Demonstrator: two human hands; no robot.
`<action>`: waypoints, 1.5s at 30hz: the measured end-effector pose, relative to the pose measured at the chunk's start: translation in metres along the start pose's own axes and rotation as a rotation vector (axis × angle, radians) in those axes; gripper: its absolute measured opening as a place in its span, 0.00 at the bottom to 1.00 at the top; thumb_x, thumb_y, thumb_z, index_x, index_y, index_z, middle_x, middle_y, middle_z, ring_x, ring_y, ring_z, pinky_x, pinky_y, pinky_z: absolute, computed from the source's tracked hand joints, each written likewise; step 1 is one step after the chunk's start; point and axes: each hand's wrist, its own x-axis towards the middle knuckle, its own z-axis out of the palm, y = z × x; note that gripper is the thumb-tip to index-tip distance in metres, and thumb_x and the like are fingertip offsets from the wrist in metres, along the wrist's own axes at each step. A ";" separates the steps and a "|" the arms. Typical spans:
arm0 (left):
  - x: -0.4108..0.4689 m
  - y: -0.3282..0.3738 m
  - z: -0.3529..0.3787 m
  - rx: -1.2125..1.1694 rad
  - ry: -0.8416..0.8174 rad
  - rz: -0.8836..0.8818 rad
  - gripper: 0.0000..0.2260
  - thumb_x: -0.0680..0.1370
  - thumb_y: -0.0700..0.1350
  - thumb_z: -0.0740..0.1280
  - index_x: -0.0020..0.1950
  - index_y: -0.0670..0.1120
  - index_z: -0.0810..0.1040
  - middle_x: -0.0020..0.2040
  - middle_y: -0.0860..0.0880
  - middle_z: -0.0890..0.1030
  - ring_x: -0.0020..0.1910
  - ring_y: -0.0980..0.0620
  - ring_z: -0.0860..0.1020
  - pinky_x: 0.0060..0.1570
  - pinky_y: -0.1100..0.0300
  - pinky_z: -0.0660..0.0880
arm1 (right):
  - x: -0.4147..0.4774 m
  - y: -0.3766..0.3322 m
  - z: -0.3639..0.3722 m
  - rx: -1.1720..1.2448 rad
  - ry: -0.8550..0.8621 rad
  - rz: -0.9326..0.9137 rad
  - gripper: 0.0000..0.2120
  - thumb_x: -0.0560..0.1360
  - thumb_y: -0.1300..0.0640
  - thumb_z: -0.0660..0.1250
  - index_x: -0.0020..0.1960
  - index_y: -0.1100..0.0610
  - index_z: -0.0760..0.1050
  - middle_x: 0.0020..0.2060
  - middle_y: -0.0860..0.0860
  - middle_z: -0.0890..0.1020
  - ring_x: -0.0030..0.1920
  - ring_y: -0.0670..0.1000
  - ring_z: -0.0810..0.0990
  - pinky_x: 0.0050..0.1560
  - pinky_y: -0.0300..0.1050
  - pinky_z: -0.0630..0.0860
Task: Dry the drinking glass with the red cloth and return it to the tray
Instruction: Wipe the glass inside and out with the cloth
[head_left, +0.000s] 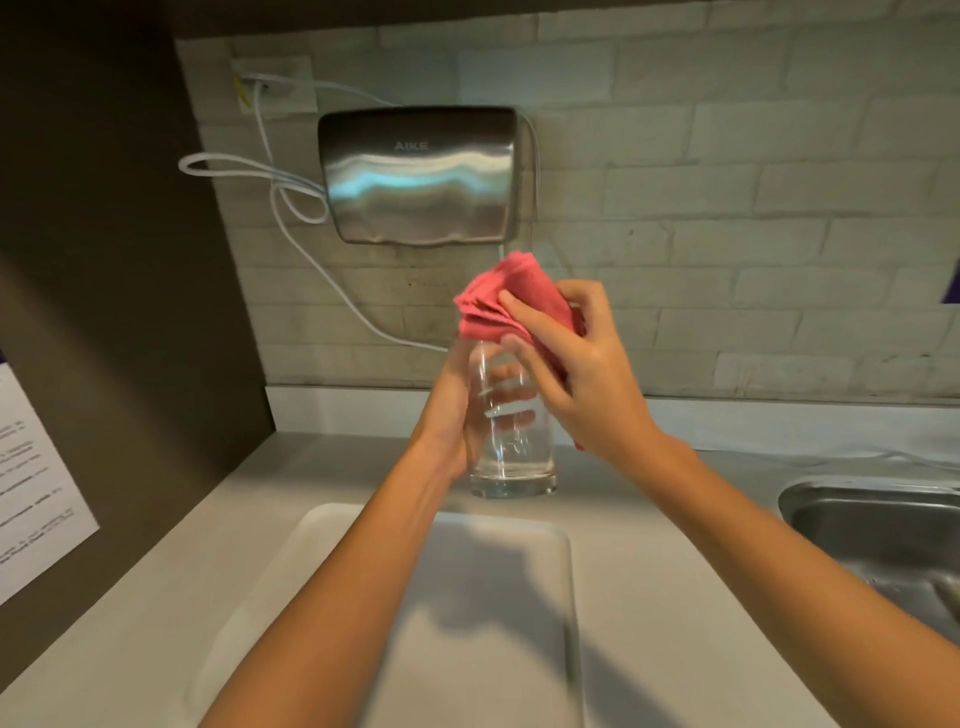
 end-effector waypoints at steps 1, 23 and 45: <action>0.001 0.001 0.001 -0.023 0.006 0.006 0.21 0.76 0.62 0.55 0.45 0.49 0.80 0.36 0.49 0.80 0.31 0.55 0.79 0.38 0.55 0.76 | 0.005 -0.004 0.002 0.012 -0.014 0.002 0.18 0.77 0.50 0.60 0.64 0.57 0.73 0.53 0.60 0.70 0.51 0.58 0.74 0.52 0.52 0.76; 0.007 0.000 -0.022 -0.025 -0.022 0.000 0.23 0.76 0.64 0.54 0.45 0.47 0.78 0.35 0.48 0.81 0.31 0.53 0.80 0.37 0.56 0.77 | -0.012 0.000 0.002 -0.087 -0.108 -0.143 0.17 0.77 0.52 0.60 0.65 0.54 0.71 0.53 0.55 0.70 0.49 0.51 0.72 0.46 0.51 0.75; 0.008 0.009 -0.030 -0.101 0.050 -0.040 0.29 0.70 0.68 0.57 0.50 0.44 0.78 0.38 0.45 0.82 0.34 0.48 0.81 0.36 0.57 0.79 | -0.054 -0.004 0.005 0.105 -0.264 -0.183 0.17 0.78 0.56 0.60 0.66 0.57 0.70 0.55 0.53 0.68 0.54 0.49 0.70 0.56 0.36 0.69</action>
